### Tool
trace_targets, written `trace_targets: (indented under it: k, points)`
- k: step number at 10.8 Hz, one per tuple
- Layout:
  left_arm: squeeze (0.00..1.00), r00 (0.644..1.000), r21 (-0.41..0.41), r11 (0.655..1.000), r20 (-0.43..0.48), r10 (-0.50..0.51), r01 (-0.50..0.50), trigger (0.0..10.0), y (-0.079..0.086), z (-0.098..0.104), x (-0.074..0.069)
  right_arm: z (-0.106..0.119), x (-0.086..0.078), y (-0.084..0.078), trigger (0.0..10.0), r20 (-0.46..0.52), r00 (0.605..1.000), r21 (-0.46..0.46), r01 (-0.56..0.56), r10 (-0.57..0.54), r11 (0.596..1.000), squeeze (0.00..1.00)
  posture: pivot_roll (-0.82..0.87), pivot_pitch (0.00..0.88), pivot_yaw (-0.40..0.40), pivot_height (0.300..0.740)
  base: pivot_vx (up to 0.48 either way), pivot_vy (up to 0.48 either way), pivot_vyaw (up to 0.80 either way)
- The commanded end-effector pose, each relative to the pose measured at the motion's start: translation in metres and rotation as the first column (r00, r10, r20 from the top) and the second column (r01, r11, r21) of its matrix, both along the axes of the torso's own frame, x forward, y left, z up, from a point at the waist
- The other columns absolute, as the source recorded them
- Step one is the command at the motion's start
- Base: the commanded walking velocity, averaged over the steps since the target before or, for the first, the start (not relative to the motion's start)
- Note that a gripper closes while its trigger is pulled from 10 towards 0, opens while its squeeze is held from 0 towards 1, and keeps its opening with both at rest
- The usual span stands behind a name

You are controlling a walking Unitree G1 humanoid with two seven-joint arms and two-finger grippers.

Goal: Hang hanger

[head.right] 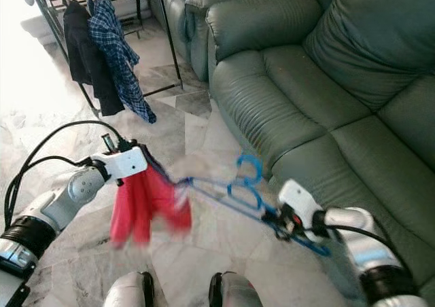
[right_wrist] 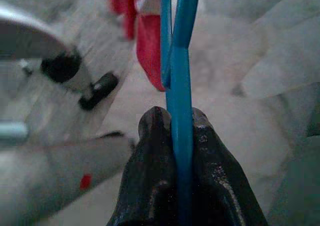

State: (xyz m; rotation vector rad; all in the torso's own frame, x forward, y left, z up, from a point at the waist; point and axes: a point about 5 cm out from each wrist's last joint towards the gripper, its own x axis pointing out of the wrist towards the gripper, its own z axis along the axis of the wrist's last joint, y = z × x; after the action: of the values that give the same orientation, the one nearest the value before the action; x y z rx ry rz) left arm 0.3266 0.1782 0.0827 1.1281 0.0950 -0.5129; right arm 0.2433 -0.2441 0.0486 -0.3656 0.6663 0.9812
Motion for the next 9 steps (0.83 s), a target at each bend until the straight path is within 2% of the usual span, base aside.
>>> trace_targets:
  k: [1, 2, 6, 7, 8, 9]
  points:
    - [0.0, 1.0, 0.01, 1.0, -0.012, -0.018, 0.018, 10.0, 0.001, 0.0, 0.0, 0.002, -0.005, -0.003, 10.0, -0.031, 0.998, -0.029, -0.052, 0.051, 0.998, 0.0, -0.03, 0.162, -0.063, 0.74, 0.0, 0.0, 0.0]
    - [0.0, 0.999, 0.005, 1.0, -0.021, -0.024, 0.024, 10.0, 0.001, -0.002, -0.003, 0.003, -0.008, -0.006, 10.0, -0.057, 0.995, -0.036, -0.082, 0.08, 0.996, 0.0, -0.03, 0.165, -0.067, 0.74, 0.0, 0.0, 0.0]
    - [0.0, 0.999, -0.021, 0.999, -0.031, -0.038, 0.037, 10.0, -0.002, -0.002, -0.006, 0.007, -0.002, -0.006, 10.0, -0.014, 0.997, -0.048, -0.079, 0.078, 0.996, 0.0, -0.03, 0.166, -0.066, 0.74, 0.0, 0.0, 0.0]
    - [0.0, 1.0, -0.033, 0.999, -0.001, -0.019, 0.019, 10.0, -0.002, 0.0, -0.004, 0.008, 0.006, -0.007, 10.0, 0.056, 0.998, -0.059, -0.015, 0.019, 0.998, 0.0, -0.03, 0.166, -0.068, 0.74, 0.0, 0.0, 0.0]
    - [0.0, 0.996, -0.06, 0.997, 0.079, 0.049, -0.045, 10.0, 0.001, 0.008, 0.004, 0.008, 0.016, -0.001, 10.0, 0.088, 0.989, 0.064, 0.114, -0.119, 0.991, 0.0, -0.03, 0.165, -0.072, 0.74, 0.0, 0.0, 0.0]
    - [0.0, 0.981, -0.131, 0.986, 0.151, 0.123, -0.104, 10.0, 0.003, 0.019, 0.011, 0.008, 0.032, 0.003, 10.0, 0.005, 0.9, 0.329, 0.41, -0.436, 0.851, 0.0, -0.03, 0.162, -0.074, 0.74, 0.0, 0.0, 0.0]
